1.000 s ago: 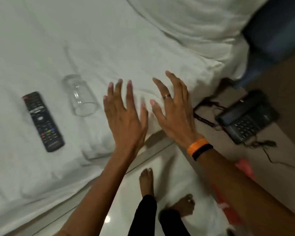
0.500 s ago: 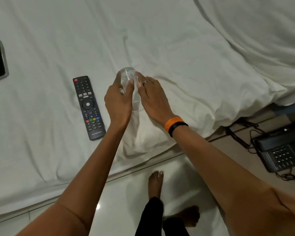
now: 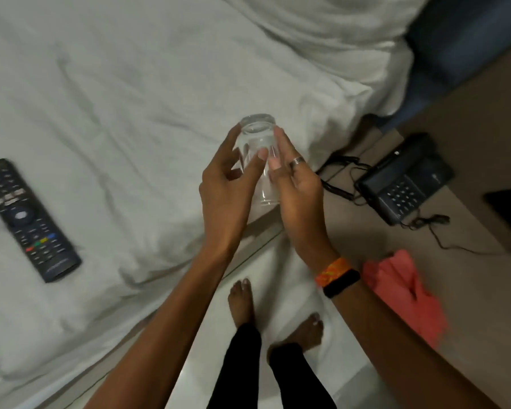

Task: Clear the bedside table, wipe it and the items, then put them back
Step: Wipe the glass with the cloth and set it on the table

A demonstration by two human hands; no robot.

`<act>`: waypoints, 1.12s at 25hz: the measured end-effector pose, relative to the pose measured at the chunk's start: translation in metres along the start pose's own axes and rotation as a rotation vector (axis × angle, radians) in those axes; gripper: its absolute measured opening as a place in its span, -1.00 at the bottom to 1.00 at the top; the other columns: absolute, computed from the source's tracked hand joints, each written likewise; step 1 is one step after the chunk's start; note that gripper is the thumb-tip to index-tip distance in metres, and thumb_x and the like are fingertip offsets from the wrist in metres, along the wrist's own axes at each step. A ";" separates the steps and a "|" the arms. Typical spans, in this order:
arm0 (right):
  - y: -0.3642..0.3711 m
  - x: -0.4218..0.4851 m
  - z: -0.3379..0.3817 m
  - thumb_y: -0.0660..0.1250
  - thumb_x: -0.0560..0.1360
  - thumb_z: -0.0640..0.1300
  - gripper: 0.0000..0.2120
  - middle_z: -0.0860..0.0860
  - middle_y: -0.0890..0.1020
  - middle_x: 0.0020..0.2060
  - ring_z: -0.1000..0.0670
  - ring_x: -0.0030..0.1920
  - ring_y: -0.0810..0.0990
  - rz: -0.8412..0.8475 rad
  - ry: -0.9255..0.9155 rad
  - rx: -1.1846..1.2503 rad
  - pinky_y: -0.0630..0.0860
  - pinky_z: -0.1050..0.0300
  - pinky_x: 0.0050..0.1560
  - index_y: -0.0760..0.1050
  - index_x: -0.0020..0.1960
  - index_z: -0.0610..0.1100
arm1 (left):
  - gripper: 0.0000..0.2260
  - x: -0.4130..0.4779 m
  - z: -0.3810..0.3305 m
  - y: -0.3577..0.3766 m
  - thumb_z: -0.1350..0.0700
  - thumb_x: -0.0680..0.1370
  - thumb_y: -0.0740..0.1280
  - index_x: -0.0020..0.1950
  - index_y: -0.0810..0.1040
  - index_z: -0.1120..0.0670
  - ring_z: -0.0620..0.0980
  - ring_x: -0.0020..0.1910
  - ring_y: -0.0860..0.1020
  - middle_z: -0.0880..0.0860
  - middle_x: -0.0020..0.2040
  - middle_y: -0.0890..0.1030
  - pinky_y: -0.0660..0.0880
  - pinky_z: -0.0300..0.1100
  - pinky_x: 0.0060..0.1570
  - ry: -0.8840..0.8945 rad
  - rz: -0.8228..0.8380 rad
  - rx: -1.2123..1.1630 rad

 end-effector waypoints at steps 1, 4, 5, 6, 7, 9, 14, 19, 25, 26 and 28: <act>-0.033 -0.011 -0.008 0.20 0.66 -0.15 -0.55 0.03 0.39 0.52 0.11 0.52 0.35 -0.060 0.021 -0.004 0.33 -0.05 0.54 0.30 0.55 -0.02 | -0.57 -0.010 0.007 0.030 0.00 0.57 0.44 0.43 0.47 -0.16 0.00 -0.02 0.71 -0.02 0.06 0.73 0.65 -0.01 -0.02 -0.026 0.091 -0.037; -0.123 -0.051 -0.038 0.20 0.61 -0.16 -0.51 0.04 0.39 0.52 0.14 0.51 0.36 -0.219 0.079 -0.025 0.33 -0.01 0.54 0.30 0.54 -0.03 | -0.53 -0.044 0.043 0.114 0.02 0.52 0.50 0.40 0.47 -0.10 -0.03 0.05 0.69 0.07 0.16 0.69 0.63 -0.09 -0.06 -0.153 0.313 -0.067; -0.146 -0.063 -0.051 0.20 0.61 -0.17 -0.50 0.05 0.39 0.52 0.15 0.50 0.35 -0.253 0.099 -0.032 0.33 0.02 0.53 0.30 0.54 -0.05 | -0.50 -0.054 0.059 0.136 0.00 0.50 0.52 0.40 0.46 -0.10 0.00 0.09 0.68 0.07 0.19 0.67 0.65 -0.03 -0.04 -0.212 0.368 -0.059; -0.168 -0.076 -0.064 0.21 0.62 -0.19 -0.50 0.07 0.39 0.52 0.17 0.50 0.35 -0.282 0.127 -0.043 0.33 0.03 0.53 0.29 0.55 -0.07 | -0.48 -0.065 0.076 0.160 -0.01 0.47 0.54 0.39 0.45 -0.11 0.03 0.11 0.67 0.06 0.20 0.65 0.67 0.05 -0.02 -0.266 0.430 -0.039; -0.190 -0.091 -0.080 0.20 0.63 -0.23 -0.51 0.09 0.40 0.50 0.18 0.50 0.35 -0.310 0.153 -0.036 0.33 0.05 0.53 0.29 0.55 -0.10 | -0.47 -0.077 0.093 0.183 -0.02 0.46 0.55 0.38 0.44 -0.11 0.07 0.12 0.67 0.06 0.20 0.63 0.67 0.11 -0.01 -0.309 0.489 -0.004; -0.223 -0.115 -0.112 0.17 0.63 -0.32 -0.53 0.15 0.42 0.46 0.22 0.47 0.37 -0.351 0.194 -0.025 0.35 0.13 0.50 0.32 0.53 -0.15 | -0.50 -0.093 0.125 0.217 0.02 0.47 0.54 0.34 0.43 -0.10 0.11 0.12 0.66 0.08 0.17 0.61 0.66 0.16 0.04 -0.376 0.580 0.073; -0.296 -0.170 -0.209 0.20 0.55 -0.11 -0.48 0.04 0.38 0.51 0.15 0.49 0.32 -0.325 0.274 -0.604 0.25 0.26 0.51 0.34 0.51 -0.07 | -0.53 -0.119 0.199 0.262 0.09 0.54 0.41 0.42 0.41 -0.10 0.20 0.11 0.67 0.19 0.23 0.61 0.68 0.09 -0.03 -0.518 0.736 0.205; -0.307 -0.184 -0.261 0.23 0.60 -0.01 -0.59 0.00 0.45 0.46 -0.11 0.45 0.40 -0.176 0.150 -1.327 0.34 -0.16 0.37 0.41 0.45 0.10 | -0.72 -0.127 0.206 0.263 -0.05 0.69 0.13 0.22 0.61 -0.08 0.09 0.07 0.70 0.08 0.13 0.71 0.64 0.10 -0.01 -0.644 0.809 0.113; -0.331 -0.202 -0.219 0.26 0.64 -0.18 -0.84 -0.01 0.67 -0.07 0.11 -0.13 0.64 -1.004 0.403 -0.016 0.60 0.10 0.02 0.59 0.09 -0.18 | -0.53 -0.144 0.207 0.279 -0.16 0.59 0.29 0.45 0.37 0.00 0.11 0.14 0.68 0.03 0.16 0.70 0.66 0.07 -0.04 -0.567 0.804 0.160; -0.317 -0.198 -0.207 0.23 0.66 -0.18 -0.84 0.06 0.66 -0.06 0.21 -0.17 0.65 -0.928 0.441 0.214 0.59 0.25 -0.08 0.57 0.15 -0.09 | -0.56 -0.150 0.207 0.283 -0.13 0.61 0.28 0.44 0.37 -0.01 0.07 0.09 0.69 -0.01 0.09 0.72 0.65 0.02 -0.08 -0.547 0.794 0.193; -0.296 -0.184 -0.189 0.16 0.69 -0.04 -0.69 0.03 0.63 0.16 0.20 0.00 0.66 -0.684 0.488 0.258 0.59 0.27 -0.04 0.43 0.41 0.04 | -0.59 -0.170 0.209 0.291 -0.11 0.60 0.30 0.41 0.38 -0.05 0.04 0.03 0.69 -0.04 0.02 0.72 0.64 0.01 -0.07 -0.549 0.815 0.200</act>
Point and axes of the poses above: each hand's wrist, its own x-axis towards the middle knuckle, its own y-axis out of the palm, z = x × y, the point moved 6 cm from there along x, towards the middle knuckle
